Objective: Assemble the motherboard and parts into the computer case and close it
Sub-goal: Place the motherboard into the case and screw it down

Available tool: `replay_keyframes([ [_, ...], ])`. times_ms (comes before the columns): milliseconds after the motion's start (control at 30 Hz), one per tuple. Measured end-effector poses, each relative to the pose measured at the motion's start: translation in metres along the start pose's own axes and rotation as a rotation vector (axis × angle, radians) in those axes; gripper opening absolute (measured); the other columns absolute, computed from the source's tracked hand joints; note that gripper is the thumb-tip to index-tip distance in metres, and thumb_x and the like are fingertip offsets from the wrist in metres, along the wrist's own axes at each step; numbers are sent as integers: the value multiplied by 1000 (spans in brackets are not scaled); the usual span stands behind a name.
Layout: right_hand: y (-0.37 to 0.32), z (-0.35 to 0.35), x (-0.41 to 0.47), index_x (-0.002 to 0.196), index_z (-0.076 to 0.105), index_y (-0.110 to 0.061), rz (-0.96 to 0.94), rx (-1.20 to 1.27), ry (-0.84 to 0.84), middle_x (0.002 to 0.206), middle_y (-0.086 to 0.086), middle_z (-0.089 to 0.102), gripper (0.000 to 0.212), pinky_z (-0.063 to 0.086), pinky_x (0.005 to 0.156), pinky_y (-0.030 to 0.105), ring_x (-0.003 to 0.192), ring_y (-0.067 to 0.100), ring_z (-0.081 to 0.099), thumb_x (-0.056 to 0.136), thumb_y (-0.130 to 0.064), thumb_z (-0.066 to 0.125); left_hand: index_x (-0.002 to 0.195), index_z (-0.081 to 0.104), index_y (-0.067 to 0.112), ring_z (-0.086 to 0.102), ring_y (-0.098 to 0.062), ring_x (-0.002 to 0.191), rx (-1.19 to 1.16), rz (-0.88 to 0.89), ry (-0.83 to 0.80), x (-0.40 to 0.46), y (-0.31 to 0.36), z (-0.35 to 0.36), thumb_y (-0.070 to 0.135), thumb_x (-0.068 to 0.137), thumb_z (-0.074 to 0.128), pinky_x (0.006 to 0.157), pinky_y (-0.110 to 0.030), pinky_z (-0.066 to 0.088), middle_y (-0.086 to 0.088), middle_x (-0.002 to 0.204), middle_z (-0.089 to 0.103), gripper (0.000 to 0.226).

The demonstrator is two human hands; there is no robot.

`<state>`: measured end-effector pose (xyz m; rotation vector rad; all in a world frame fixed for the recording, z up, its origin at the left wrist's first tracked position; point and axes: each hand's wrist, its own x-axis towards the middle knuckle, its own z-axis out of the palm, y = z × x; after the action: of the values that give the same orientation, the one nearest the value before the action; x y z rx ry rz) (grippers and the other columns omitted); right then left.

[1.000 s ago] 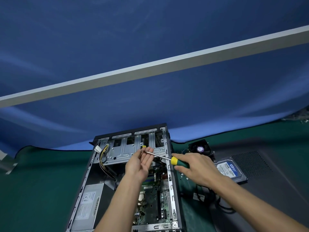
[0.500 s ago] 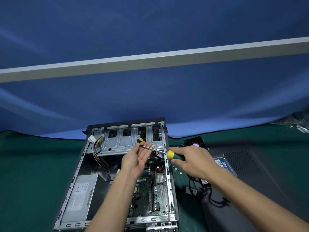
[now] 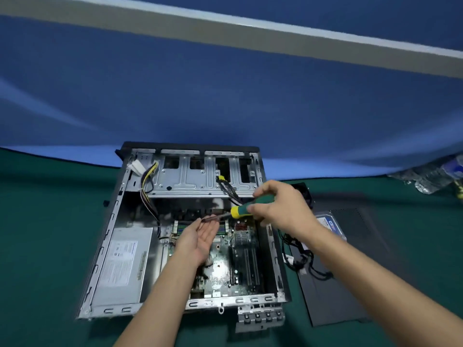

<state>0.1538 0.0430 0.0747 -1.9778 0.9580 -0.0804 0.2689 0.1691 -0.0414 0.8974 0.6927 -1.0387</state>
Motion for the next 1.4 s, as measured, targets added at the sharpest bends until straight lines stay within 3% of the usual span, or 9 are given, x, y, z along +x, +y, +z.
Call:
replay_keyframes([
  [100,1,13,-5,83,58,-24,-48,-202,100,70,-3,63,16,53,54,31,51,14,61,81,-30,72,94,55,1,69,-26,71,-40,-86,-10,2,-7,-4,12,98,47,61,-36,55,-20,91,66,14],
  [200,2,17,-1,79,57,-26,-15,-306,99,54,-10,55,20,31,39,13,34,2,45,79,-38,74,96,54,1,68,-27,72,-84,-139,9,6,-17,-3,12,98,46,65,-34,54,-18,89,65,14],
  [400,6,21,15,81,63,-21,22,-348,69,45,-8,52,19,25,35,12,29,2,38,80,-38,73,100,54,-1,67,-30,75,-53,-170,43,13,-16,0,11,98,46,59,-33,56,-21,92,64,15],
  [533,7,24,18,81,62,-21,-1,-395,68,42,-9,47,18,25,31,12,28,2,39,81,-36,72,98,52,-5,65,-32,84,-23,-188,33,14,-17,1,11,100,42,77,-41,51,-22,89,63,19],
  [633,11,20,18,79,61,-22,0,-350,66,44,-10,49,16,26,32,10,29,-2,41,81,-33,72,100,52,-6,66,-31,77,0,-198,9,14,-17,3,14,101,40,66,-40,54,-23,86,67,23],
  [833,11,2,22,66,61,-20,63,-400,-24,46,-5,55,19,27,33,13,27,4,38,79,-26,73,87,58,-7,66,-25,49,788,-48,4,11,-20,-6,22,101,36,43,-29,52,-17,68,71,39],
  [1033,10,9,11,65,66,-18,78,-502,-215,49,-5,56,16,26,32,11,30,1,41,77,-24,73,63,57,3,45,-17,33,1425,205,91,19,-23,-15,27,97,46,47,-26,45,-1,41,52,43],
  [1167,19,17,-2,67,67,-15,78,-557,-287,59,-1,63,15,29,35,14,40,6,47,76,-26,73,64,58,7,56,-21,43,1681,226,81,17,-25,-13,28,96,47,60,-31,56,-2,51,56,40],
  [1400,30,28,-10,72,67,-14,83,-631,-315,65,-1,64,17,34,41,21,55,12,58,78,-30,72,75,63,1,57,-24,48,1711,203,49,17,-30,-12,23,97,47,60,-38,57,-8,61,62,35],
])
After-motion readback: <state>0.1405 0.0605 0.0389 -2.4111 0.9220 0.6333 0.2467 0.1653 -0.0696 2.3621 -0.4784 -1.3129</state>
